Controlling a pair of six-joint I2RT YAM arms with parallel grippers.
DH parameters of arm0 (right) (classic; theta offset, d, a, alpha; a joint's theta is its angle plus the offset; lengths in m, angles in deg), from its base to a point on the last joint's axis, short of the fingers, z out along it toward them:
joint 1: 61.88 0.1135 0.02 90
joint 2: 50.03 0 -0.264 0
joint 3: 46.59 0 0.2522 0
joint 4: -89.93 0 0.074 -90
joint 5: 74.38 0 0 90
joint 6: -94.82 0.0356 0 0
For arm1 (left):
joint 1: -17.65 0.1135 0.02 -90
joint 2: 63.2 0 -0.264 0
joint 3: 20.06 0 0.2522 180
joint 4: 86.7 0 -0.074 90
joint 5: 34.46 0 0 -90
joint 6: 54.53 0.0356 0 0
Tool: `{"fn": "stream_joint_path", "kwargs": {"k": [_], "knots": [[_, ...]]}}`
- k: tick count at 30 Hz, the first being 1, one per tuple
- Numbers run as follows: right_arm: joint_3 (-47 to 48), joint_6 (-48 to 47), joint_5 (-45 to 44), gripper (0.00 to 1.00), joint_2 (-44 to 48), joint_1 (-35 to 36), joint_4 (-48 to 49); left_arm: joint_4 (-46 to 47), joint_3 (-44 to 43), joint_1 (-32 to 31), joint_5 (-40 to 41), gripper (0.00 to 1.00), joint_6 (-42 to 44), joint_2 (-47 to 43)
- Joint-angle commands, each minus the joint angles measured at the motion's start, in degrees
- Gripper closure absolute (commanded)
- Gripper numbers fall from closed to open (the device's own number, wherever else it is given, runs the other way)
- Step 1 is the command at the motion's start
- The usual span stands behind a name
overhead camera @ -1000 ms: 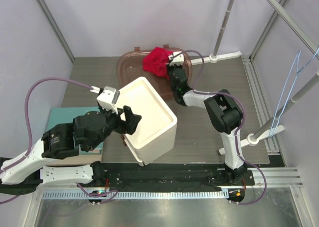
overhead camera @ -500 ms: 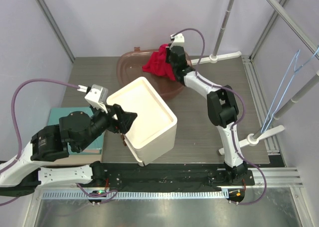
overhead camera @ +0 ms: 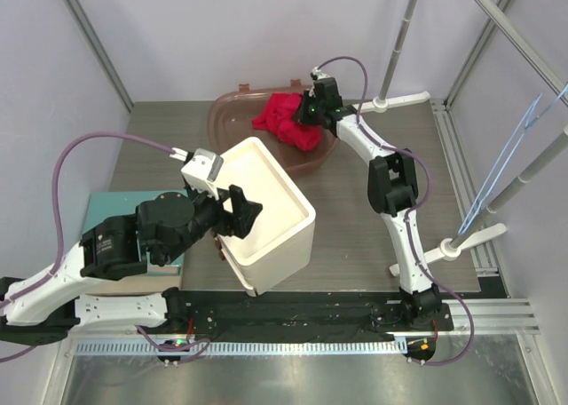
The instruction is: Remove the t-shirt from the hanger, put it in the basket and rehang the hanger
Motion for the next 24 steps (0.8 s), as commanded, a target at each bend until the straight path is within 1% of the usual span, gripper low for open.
{"fn": "stream_joint_path", "kwargs": {"k": [1, 3, 4, 6, 7, 9, 11, 12, 14, 15, 16, 18, 19, 21, 22, 23, 24], "knots": [[8.3, 2.5, 1.3, 0.74, -5.3, 0.4, -10.8, 2.8, -1.6, 0.0, -1.5, 0.24, 0.1, 0.9], [8.7, 2.1, -0.1, 0.68, -5.3, 0.4, -11.4, 3.0, -1.4, 0.0, -1.3, 0.24, 0.0, 0.8], [8.7, 1.8, -0.5, 0.59, -4.9, 0.4, -11.8, 3.0, -1.3, 0.0, -1.2, 0.24, -0.1, 0.5], [9.3, 0.7, -1.8, 0.50, -3.4, 0.4, -12.6, 3.0, -1.1, 0.0, -0.6, 0.24, -0.2, 0.1], [9.9, 0.2, -2.4, 0.43, -2.8, 0.4, -14.1, 3.0, -0.8, 0.0, -0.5, 0.24, -0.4, -0.1], [12.3, -1.1, -3.4, 0.35, -0.8, 0.4, -15.7, 2.4, -0.4, 0.0, -0.5, 0.23, -0.6, -0.5], [14.3, -1.5, -4.6, 0.29, 0.8, 0.5, -18.4, 2.5, 0.5, 0.0, -0.3, 0.23, -1.0, -1.2], [14.6, -1.9, -5.0, 0.23, 3.1, 0.5, -19.1, 2.6, 0.9, 0.0, 0.0, 0.23, -1.3, -1.5], [14.6, -2.4, -6.8, 0.20, 5.6, 0.9, -21.7, 3.5, 2.4, 0.0, 0.1, 0.23, -1.5, -2.2], [14.4, -3.3, -7.7, 0.15, 8.2, 1.1, -24.1, 3.7, 2.8, 0.0, 0.2, 0.23, -1.7, -2.5], [14.3, -4.1, -11.0, 0.15, 9.4, 1.4, -25.5, 3.7, 3.2, 0.0, 0.2, 0.22, -2.3, -2.7], [12.2, -5.5, -13.9, 0.13, 12.7, 2.8, -28.7, 3.6, 3.7, 0.0, 0.6, 0.22, -2.8, -3.3], [8.8, -6.1, -16.8, 0.06, 16.6, 3.3, -29.3, 3.7, 3.9, 0.0, 0.7, 0.22, -3.3, -3.7], [4.0, -6.2, -18.7, 0.04, 20.9, 4.3, -29.8, 3.7, 5.1, 0.0, 1.0, 0.22, -3.5, -4.7], [1.4, -5.6, -19.1, 0.04, 25.8, 4.6, -29.8, 3.3, 5.4, 0.0, 1.4, 0.22, -3.7, -5.1], [-4.3, -5.0, -19.2, 0.04, 28.3, 4.6, -29.6, 2.9, 6.2, 0.0, 1.6, 0.22, -4.3, -5.2], [-7.5, -4.4, -19.1, 0.04, 31.2, 4.8, -28.6, 2.8, 7.0, 0.0, 1.8, 0.22, -4.8, -6.2]]}}
